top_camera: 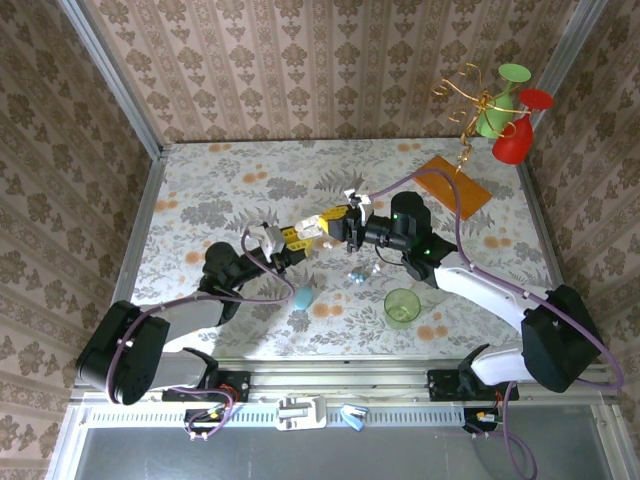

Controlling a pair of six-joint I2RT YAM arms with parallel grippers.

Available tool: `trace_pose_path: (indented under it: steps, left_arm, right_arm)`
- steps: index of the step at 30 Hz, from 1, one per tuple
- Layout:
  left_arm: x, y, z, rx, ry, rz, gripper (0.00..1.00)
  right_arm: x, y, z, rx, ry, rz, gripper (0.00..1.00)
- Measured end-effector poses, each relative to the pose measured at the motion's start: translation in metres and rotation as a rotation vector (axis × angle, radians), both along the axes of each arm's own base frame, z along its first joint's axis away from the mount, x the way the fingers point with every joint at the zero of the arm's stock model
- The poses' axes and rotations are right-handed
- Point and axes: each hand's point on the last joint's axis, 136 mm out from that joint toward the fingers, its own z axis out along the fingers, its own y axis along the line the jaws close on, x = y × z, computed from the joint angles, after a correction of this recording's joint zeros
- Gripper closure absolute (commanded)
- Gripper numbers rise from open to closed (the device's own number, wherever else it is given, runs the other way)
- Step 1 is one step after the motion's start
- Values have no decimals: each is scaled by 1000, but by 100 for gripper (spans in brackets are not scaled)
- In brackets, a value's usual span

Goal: Insert the wireless bluetooth earbuds into the charging case

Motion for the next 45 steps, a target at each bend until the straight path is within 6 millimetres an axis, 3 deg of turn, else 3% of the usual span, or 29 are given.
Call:
trace_pose_path:
  steps: [17, 20, 29, 33, 39, 45]
  left_arm:
    - [7, 1, 5, -5, 12, 50, 100]
    - [10, 1, 6, -7, 12, 60, 100]
    - [14, 2, 7, -9, 10, 86, 100]
    - [14, 2, 6, -5, 4, 87, 100]
    - [16, 2, 1, 9, 6, 89, 100]
    - [14, 1, 1, 12, 1, 80, 100]
  right_arm:
    - [2, -1, -10, -45, 13, -19, 89]
    - [4, 1, -10, -60, 15, -29, 85]
    - [7, -1, -16, -87, 43, -56, 57]
    - [5, -8, -7, -64, 64, -83, 51]
    - [10, -26, 15, 5, 86, -159, 49]
    - [19, -33, 11, -15, 148, -209, 51]
